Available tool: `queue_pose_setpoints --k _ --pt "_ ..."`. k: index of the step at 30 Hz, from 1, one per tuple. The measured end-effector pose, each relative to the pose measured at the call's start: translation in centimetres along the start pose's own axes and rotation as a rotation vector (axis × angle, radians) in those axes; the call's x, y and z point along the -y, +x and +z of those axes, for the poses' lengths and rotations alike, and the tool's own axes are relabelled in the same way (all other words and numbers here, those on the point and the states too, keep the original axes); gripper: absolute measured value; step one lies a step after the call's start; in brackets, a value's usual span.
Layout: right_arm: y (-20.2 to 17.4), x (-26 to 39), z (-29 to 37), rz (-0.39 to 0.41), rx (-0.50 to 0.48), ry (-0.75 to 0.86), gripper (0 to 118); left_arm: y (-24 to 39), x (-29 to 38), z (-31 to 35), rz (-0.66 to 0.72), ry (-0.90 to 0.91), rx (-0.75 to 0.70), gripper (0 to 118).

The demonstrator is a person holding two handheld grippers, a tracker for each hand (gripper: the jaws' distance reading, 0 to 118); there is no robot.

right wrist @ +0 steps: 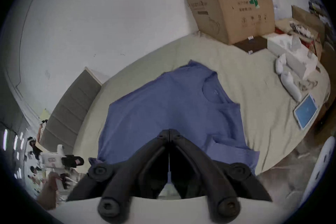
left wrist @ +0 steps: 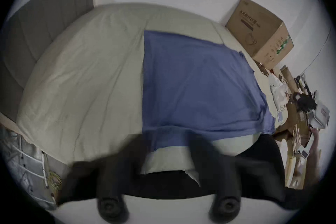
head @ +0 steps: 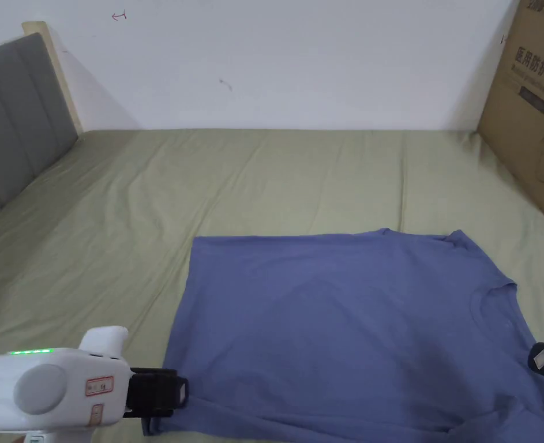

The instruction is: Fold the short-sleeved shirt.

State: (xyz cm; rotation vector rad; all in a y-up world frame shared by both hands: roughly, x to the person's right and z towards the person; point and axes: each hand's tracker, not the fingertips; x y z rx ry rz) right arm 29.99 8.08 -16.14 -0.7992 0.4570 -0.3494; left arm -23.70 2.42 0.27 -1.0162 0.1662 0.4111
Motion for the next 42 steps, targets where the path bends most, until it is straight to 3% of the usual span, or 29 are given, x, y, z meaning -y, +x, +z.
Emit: queue_pose_setpoints --k 5,6,8,13,14,15,16,17,23,24,25,27,29,30,31,33,36,42 --pt "2.1 0.8 0.1 -0.027 0.057 -0.031 0 0.1 -0.1 -3.2 -0.009 -0.040 -0.026 112" --pt "2.5 0.9 0.0 -0.018 0.084 -0.037 0 0.1 0.1 -3.3 -0.020 -0.050 -0.014 91" --pt "3.4 0.7 0.1 -0.001 0.128 -0.047 0 1.1 0.7 -3.3 -0.090 -0.038 -0.050 6" --pt "6.2 0.9 0.0 -0.005 0.200 -0.122 1 1.6 2.1 -0.5 -0.092 0.056 -0.019 4" --pt "7.2 0.9 -0.3 0.004 0.220 -0.166 10 1.6 2.3 0.1 -0.078 0.076 -0.019 4" --pt "7.9 1.1 -0.5 0.010 0.222 -0.214 47 1.6 2.4 0.5 -0.066 0.099 -0.010 4" --pt "8.7 1.3 -1.0 0.022 0.232 -0.280 90 1.5 2.6 1.2 -0.053 0.129 -0.003 4" --pt "9.3 1.9 -1.5 0.041 0.255 -0.332 118 1.8 2.5 1.9 -0.042 0.151 0.002 4" --pt "12.0 5.0 -4.8 0.191 0.320 -0.516 114 2.6 2.5 2.9 -0.044 0.165 -0.002 4" --pt "12.3 5.3 -5.3 0.191 0.314 -0.519 107 2.6 2.6 2.9 -0.048 0.162 -0.012 4" --pt "12.6 5.6 -6.0 0.191 0.305 -0.519 96 2.8 2.3 2.6 -0.050 0.161 -0.021 4" --pt "12.4 5.6 -6.5 0.194 0.306 -0.514 53 2.6 2.4 2.5 -0.048 0.161 -0.026 4" --pt "12.3 5.5 -6.5 0.229 0.374 -0.501 37 2.7 2.4 2.4 -0.040 0.162 -0.030 4" --pt "12.0 5.1 -6.2 0.216 0.356 -0.506 9 2.6 2.5 2.4 -0.040 0.162 -0.031 4" --pt "11.9 4.8 -5.8 0.180 0.309 -0.508 1 2.6 2.7 2.4 -0.046 0.165 -0.041 4" --pt "11.7 4.5 -5.1 0.148 0.257 -0.486 1 2.8 2.8 2.3 -0.058 0.160 -0.052 4" --pt "11.1 3.5 -3.9 0.186 0.273 -0.494 1 2.4 3.2 2.6 -0.062 0.157 -0.056 4" --pt "8.6 -2.4 -2.0 0.161 0.224 -0.397 1 2.4 1.8 3.3 -0.061 0.195 -0.056 4"
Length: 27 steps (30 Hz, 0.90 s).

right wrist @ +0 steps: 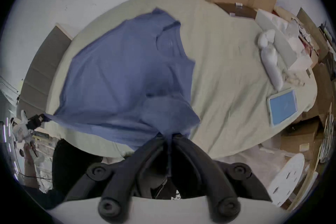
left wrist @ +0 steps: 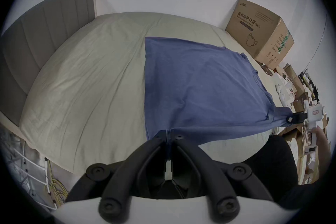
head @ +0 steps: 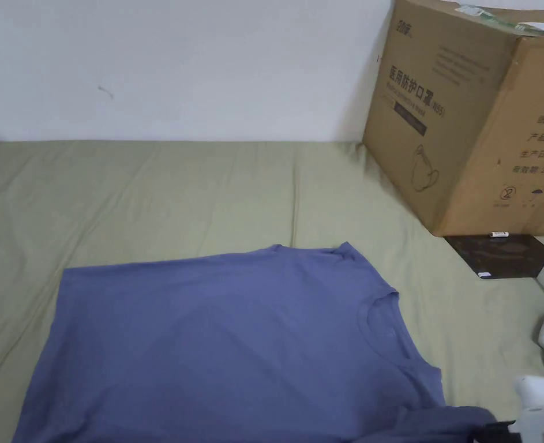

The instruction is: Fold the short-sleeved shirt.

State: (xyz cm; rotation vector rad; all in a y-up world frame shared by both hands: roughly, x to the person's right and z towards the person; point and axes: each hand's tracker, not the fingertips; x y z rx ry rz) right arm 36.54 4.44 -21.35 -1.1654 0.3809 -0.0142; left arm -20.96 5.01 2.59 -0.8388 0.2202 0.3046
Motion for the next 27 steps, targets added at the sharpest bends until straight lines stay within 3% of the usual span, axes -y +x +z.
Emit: queue_pose_setpoints --k 4,8,11,15,17,18,19,20,23,24,27 --pt "-1.6 -6.9 0.1 0.056 0.010 0.017 1 -0.1 -2.9 -1.8 -0.024 0.005 -0.007 4" --pt "-3.7 -14.7 -4.5 0.110 0.072 -0.069 1 -1.0 -6.6 -6.7 -0.037 -0.018 -0.021 4" --pt "-4.9 -19.3 -9.6 0.087 0.093 -0.147 1 -1.9 -8.5 -10.5 -0.017 -0.044 -0.038 4" --pt "-6.3 -22.4 -14.7 0.112 0.149 -0.185 1 -2.4 -10.0 -14.3 -0.009 -0.081 -0.061 4" --pt "-5.6 -23.5 -17.2 0.107 0.177 -0.183 1 -2.7 -10.0 -15.5 0.002 -0.086 -0.059 11" --pt "-5.6 -23.5 -17.7 0.098 0.177 -0.175 8 -2.9 -10.0 -15.9 0.008 -0.086 -0.060 27" --pt "-5.6 -23.3 -18.2 0.091 0.175 -0.165 25 -2.7 -9.9 -16.2 0.014 -0.080 -0.063 48" --pt "-5.5 -22.9 -18.4 0.083 0.172 -0.148 59 -2.9 -9.8 -16.3 0.015 -0.071 -0.078 75" --pt "-5.2 -21.4 -17.6 0.091 0.199 -0.043 96 -3.4 -9.5 -15.7 0.039 -0.053 -0.080 102" --pt "-5.5 -20.5 -16.6 0.096 0.193 0.009 117 -3.5 -9.4 -15.0 0.049 -0.019 -0.071 118" --pt "-5.9 -17.9 -12.8 0.095 0.139 0.178 117 -2.9 -9.5 -11.8 0.060 0.061 -0.036 117"
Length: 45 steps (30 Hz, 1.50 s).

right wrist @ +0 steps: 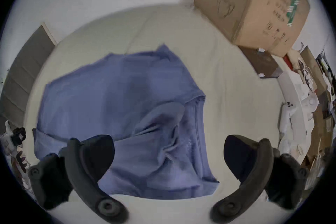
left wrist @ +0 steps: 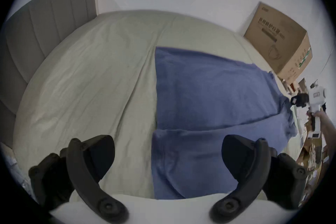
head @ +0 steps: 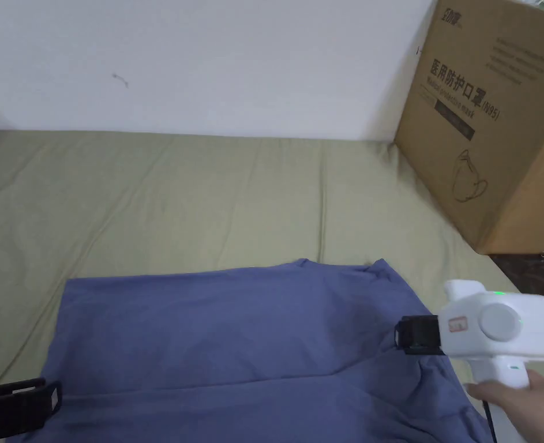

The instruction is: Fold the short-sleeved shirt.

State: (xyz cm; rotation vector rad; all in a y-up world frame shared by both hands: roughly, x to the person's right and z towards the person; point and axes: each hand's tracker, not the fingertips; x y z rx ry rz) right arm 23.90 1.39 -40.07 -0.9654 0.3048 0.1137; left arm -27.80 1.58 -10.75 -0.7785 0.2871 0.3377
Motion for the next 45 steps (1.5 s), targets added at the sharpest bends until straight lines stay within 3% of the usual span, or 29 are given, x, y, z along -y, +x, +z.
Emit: queue_pose_setpoints --k 5,6,7,8,9,10,11,13,17,18,19,20,21,22,23,24,27,31,32,33,36,38,40,41,42,43,44,45 --pt "-1.6 5.4 8.4 -0.055 -0.080 0.133 116 1.6 1.4 6.0 0.011 0.079 0.017 115" --pt "-1.9 6.5 9.6 -0.060 -0.101 0.160 107 1.8 1.8 7.1 0.018 0.092 0.015 106" --pt "-2.0 7.6 11.0 -0.065 -0.141 0.200 91 1.8 2.2 8.4 0.027 0.099 0.020 92" --pt "-2.2 8.7 12.2 -0.082 -0.153 0.238 63 1.8 2.6 9.1 0.034 0.102 0.024 69" --pt "-2.2 9.3 12.4 -0.090 -0.152 0.242 21 1.8 2.9 9.7 0.046 0.098 0.023 34" --pt "-2.2 10.0 12.9 -0.106 -0.150 0.242 4 1.7 3.3 10.3 0.064 0.091 0.023 9" --pt "-2.1 10.7 13.4 -0.127 -0.160 0.241 4 1.4 3.6 10.7 0.082 0.081 0.018 2" --pt "-2.6 11.4 14.4 -0.140 -0.198 0.232 0 0.5 4.0 11.0 0.118 0.063 0.034 2" --pt "-2.7 12.0 15.0 -0.106 -0.177 0.233 0 -0.5 4.5 9.3 0.154 -0.055 0.026 2" --pt "-2.3 11.8 14.8 -0.106 -0.182 0.231 0 -0.7 4.6 8.1 0.153 -0.096 0.026 7" --pt "-2.3 11.8 14.8 -0.104 -0.186 0.228 0 -0.7 4.9 7.0 0.151 -0.123 -0.001 25" --pt "-2.3 11.8 14.9 -0.103 -0.189 0.226 0 -0.6 5.2 5.7 0.153 -0.113 -0.016 62" --pt "-2.4 11.8 14.7 -0.103 -0.190 0.224 0 -0.6 5.3 4.5 0.138 -0.129 -0.037 114" --pt "-2.4 11.8 14.7 -0.107 -0.194 0.218 0 -0.7 5.5 2.9 0.120 -0.171 -0.065 117" --pt "-2.2 11.8 14.7 -0.113 -0.201 0.213 0 -0.8 5.7 1.4 0.105 -0.203 -0.081 111" --pt "-2.1 11.8 14.7 -0.124 -0.208 0.211 0 -0.6 5.8 0.5 0.115 -0.152 -0.102 111" --pt "-1.8 11.9 14.5 -0.149 -0.222 0.201 0 -0.5 6.0 -4.0 0.087 -0.256 -0.167 112" --pt "-1.0 12.1 13.8 -0.161 -0.198 0.183 0 0.2 6.9 -3.4 0.058 -0.291 -0.183 106" --pt "-0.7 12.1 13.5 -0.167 -0.191 0.177 0 0.3 6.9 -3.7 0.053 -0.261 -0.171 99" --pt "-0.5 12.2 13.2 -0.174 -0.187 0.175 0 0.7 6.8 -3.2 0.048 -0.229 -0.151 79" --pt "0.7 12.2 12.1 -0.201 -0.172 0.173 0 2.7 5.9 -0.4 0.061 -0.171 -0.054 4" --pt "1.9 12.1 11.1 -0.220 -0.154 0.160 0 3.2 5.4 0.9 0.132 -0.156 0.014 4" --pt "3.3 11.6 9.8 -0.250 -0.134 0.138 0 2.3 5.2 0.6 0.114 -0.150 -0.019 4" --pt "4.1 11.3 9.1 -0.266 -0.114 0.106 6 2.0 4.9 0.9 0.088 -0.123 -0.056 4" --pt "4.8 10.9 8.2 -0.273 -0.102 0.066 42 1.7 4.6 1.2 0.070 -0.108 -0.065 4" --pt "5.6 10.6 7.1 -0.289 -0.115 0.034 88 1.1 4.3 1.4 0.067 -0.107 -0.054 4" --pt "6.3 10.3 5.8 -0.300 -0.122 -0.015 118 1.8 4.3 1.8 0.068 -0.111 -0.052 4" --pt "7.0 10.3 4.3 -0.304 -0.122 -0.066 115 1.7 4.2 1.8 0.068 -0.115 -0.053 4"
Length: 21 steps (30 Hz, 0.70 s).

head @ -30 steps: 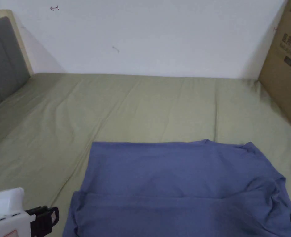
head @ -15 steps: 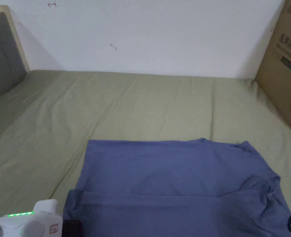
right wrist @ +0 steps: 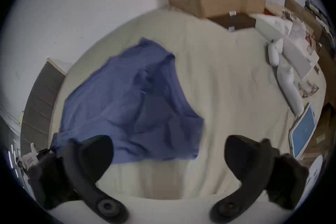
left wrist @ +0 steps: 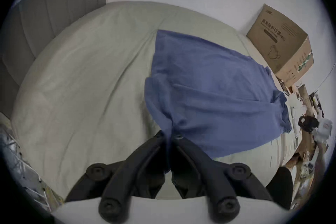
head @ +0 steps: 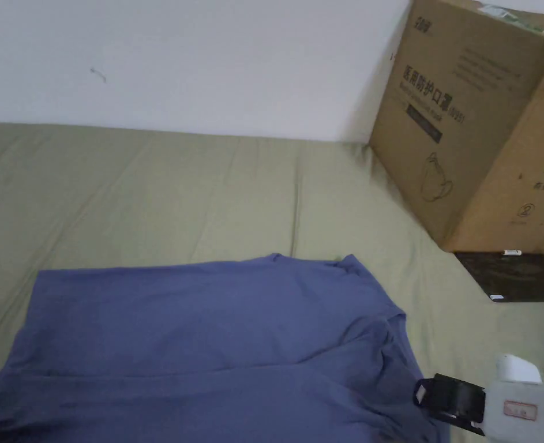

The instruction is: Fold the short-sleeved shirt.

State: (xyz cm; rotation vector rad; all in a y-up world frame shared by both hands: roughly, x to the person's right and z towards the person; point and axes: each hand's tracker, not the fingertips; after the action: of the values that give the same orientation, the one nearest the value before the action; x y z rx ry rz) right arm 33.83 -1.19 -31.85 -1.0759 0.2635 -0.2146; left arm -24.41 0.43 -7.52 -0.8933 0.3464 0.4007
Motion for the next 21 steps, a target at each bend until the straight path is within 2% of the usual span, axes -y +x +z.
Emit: queue_pose_setpoints --k 1,2,5,6,7,9,11,13,14,15,16,17,21 --pt "0.7 -1.0 -0.5 0.019 -0.004 0.041 115 -0.2 -0.2 0.0 0.002 -0.002 0.000 4" --pt "1.2 -1.5 -1.3 -0.001 0.062 -0.007 115 -0.3 -0.3 0.0 0.004 -0.004 0.000 4" --pt "2.4 -1.0 -5.2 0.003 0.095 -0.123 114 0.1 -0.2 0.0 0.004 -0.016 -0.003 4" --pt "2.5 -0.9 -6.1 0.015 0.109 -0.160 110 0.1 -0.2 -0.1 0.005 -0.020 -0.005 4" --pt "2.3 -0.7 -7.0 0.047 0.131 -0.196 109 0.4 -0.1 -0.2 0.003 -0.024 -0.009 4" --pt "0.7 -0.3 -7.3 0.175 0.206 -0.204 108 0.6 0.0 -0.5 -0.007 -0.036 -0.017 4" --pt "-0.6 -0.1 -6.5 0.228 0.229 -0.167 105 0.4 0.0 -0.7 -0.017 -0.047 -0.020 4" --pt "-2.3 -0.2 -5.3 0.273 0.188 -0.152 74 0.3 -0.1 -0.6 -0.017 -0.048 -0.018 4" --pt "-2.9 -0.1 -4.8 0.295 0.157 -0.144 48 0.2 -0.2 -0.5 -0.014 -0.046 -0.013 4" --pt "-3.3 -0.1 -4.4 0.290 0.100 -0.146 1 0.1 -0.2 -0.4 -0.011 -0.043 -0.010 4" --pt "-3.2 0.0 -4.2 0.243 0.055 -0.152 2 0.1 -0.3 -0.2 -0.009 -0.040 -0.008 4" --pt "-3.1 0.0 -3.6 0.239 0.082 -0.148 2 0.0 -0.5 0.0 -0.012 -0.037 -0.009 4" --pt "-1.9 -0.4 0.3 0.148 0.034 -0.090 2 -0.3 -1.1 1.5 -0.033 -0.014 -0.001 4"
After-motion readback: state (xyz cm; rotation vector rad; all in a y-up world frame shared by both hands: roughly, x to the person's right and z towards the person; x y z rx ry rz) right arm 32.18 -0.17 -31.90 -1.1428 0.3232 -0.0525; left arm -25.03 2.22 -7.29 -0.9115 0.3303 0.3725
